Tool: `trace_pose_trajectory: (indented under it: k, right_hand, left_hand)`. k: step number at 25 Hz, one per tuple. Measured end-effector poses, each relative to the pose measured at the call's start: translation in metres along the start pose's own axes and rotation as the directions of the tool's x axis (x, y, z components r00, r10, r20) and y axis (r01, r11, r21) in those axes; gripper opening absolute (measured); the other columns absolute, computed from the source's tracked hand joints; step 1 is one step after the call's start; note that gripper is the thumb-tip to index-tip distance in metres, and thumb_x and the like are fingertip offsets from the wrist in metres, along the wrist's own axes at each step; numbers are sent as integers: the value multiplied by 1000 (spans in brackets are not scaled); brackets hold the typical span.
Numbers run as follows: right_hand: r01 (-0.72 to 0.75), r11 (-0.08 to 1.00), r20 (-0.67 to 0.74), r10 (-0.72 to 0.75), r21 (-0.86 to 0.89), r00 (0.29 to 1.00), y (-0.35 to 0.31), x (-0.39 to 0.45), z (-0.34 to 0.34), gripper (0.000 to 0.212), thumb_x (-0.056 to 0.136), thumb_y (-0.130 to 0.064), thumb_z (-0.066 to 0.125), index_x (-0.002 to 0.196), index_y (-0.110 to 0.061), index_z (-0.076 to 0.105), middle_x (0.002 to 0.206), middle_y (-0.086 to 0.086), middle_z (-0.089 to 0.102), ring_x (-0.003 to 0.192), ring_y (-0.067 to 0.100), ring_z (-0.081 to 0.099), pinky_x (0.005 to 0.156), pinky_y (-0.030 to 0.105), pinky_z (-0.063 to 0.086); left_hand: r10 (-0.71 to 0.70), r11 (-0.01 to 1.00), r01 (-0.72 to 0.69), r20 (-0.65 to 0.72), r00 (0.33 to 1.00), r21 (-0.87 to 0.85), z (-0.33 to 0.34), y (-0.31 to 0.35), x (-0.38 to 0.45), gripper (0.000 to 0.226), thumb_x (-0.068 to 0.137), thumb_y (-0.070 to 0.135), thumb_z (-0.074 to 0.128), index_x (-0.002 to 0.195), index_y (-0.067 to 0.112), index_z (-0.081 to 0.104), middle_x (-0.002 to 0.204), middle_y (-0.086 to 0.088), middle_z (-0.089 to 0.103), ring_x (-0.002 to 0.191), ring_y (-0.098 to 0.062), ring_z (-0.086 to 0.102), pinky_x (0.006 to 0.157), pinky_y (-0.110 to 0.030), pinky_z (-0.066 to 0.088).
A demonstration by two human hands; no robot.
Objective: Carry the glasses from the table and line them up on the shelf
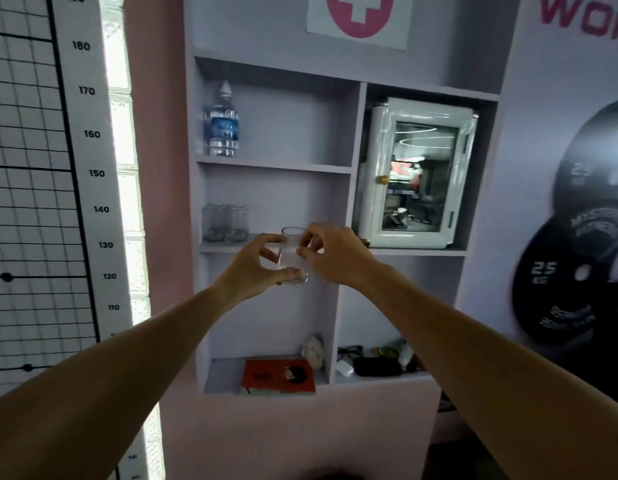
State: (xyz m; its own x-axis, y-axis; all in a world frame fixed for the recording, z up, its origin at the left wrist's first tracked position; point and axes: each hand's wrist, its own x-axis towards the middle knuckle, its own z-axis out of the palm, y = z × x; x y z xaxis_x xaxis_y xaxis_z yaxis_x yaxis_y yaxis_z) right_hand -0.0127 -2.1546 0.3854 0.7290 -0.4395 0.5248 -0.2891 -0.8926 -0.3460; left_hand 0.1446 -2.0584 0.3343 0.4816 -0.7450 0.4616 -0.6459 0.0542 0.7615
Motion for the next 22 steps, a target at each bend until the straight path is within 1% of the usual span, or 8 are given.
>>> trace_pose_trajectory:
  k: [3, 8, 9, 11, 13, 18, 20, 22]
  right_hand:
    - [32, 999, 32, -33, 34, 999, 14, 32, 24, 8, 92, -35, 61, 95, -28, 63, 92, -4, 67, 82, 16, 63, 70, 30, 53]
    - [65, 994, 75, -71, 88, 995, 30, 93, 69, 9, 95, -28, 60, 101, -22, 63, 94, -4, 64, 84, 14, 61, 63, 17, 44]
    - [61, 994, 77, -69, 92, 995, 32, 105, 76, 9, 95, -28, 60, 102, -23, 63, 95, -4, 64, 85, 14, 61, 65, 18, 46]
    - [43, 995, 69, -49, 88, 996, 36, 126, 86, 10, 94, -31, 60, 101, -25, 64, 98, -2, 66, 86, 16, 63, 72, 26, 54]
    - [30, 998, 51, -33, 60, 998, 39, 148, 95, 11, 94, -32, 59, 100, -26, 65, 99, 0, 68, 86, 18, 64, 77, 34, 57]
    - [18, 999, 26, -18, 32, 1000, 46, 191, 110, 12, 93, -31, 59, 100, -24, 65, 98, 3, 70, 85, 21, 65, 77, 39, 58]
    - [5, 1000, 24, -6, 26, 1000, 51, 202, 116, 12, 93, -32, 59, 99, -25, 66, 96, 2, 70, 85, 21, 65, 78, 40, 57]
    - [6, 1000, 30, -6, 16, 1000, 57, 211, 122, 11, 92, -34, 59, 97, -27, 65, 94, 0, 70, 86, 20, 65, 79, 38, 57]
  left_hand:
    - [-12, 1000, 13, -41, 999, 18, -1, -25, 23, 73, 62, 43, 90, 124, 34, 52, 103, 8, 59, 86, -13, 65, 49, -10, 50]
    - [-29, 998, 35, -103, 994, 50, -14, -76, 75, 70, 63, 38, 91, 121, 35, 52, 102, 9, 63, 83, -10, 66, 49, -12, 51]
    - [-29, 998, 35, -106, 994, 52, -16, -85, 86, 71, 63, 37, 91, 122, 32, 53, 102, 7, 63, 84, -11, 66, 50, -13, 52]
    - [-35, 998, 40, -108, 993, 43, -21, -99, 107, 73, 63, 34, 92, 125, 26, 54, 104, 3, 64, 84, -14, 67, 52, -15, 54]
    - [-41, 998, 45, -97, 994, 37, -27, -109, 129, 73, 64, 34, 91, 126, 24, 54, 103, 3, 64, 83, -16, 69, 50, -14, 53]
    - [-48, 998, 50, -48, 998, 41, -41, -126, 173, 65, 70, 34, 88, 125, 25, 55, 107, -2, 66, 80, -21, 73, 48, -14, 51]
    - [-67, 997, 69, -36, 997, 42, -41, -129, 182, 64, 70, 33, 88, 124, 25, 55, 108, -4, 66, 83, -22, 72, 52, -19, 57]
    - [-70, 995, 73, -42, 997, 65, -39, -133, 190, 66, 68, 35, 89, 124, 22, 57, 107, -5, 68, 81, -21, 73, 59, -29, 63]
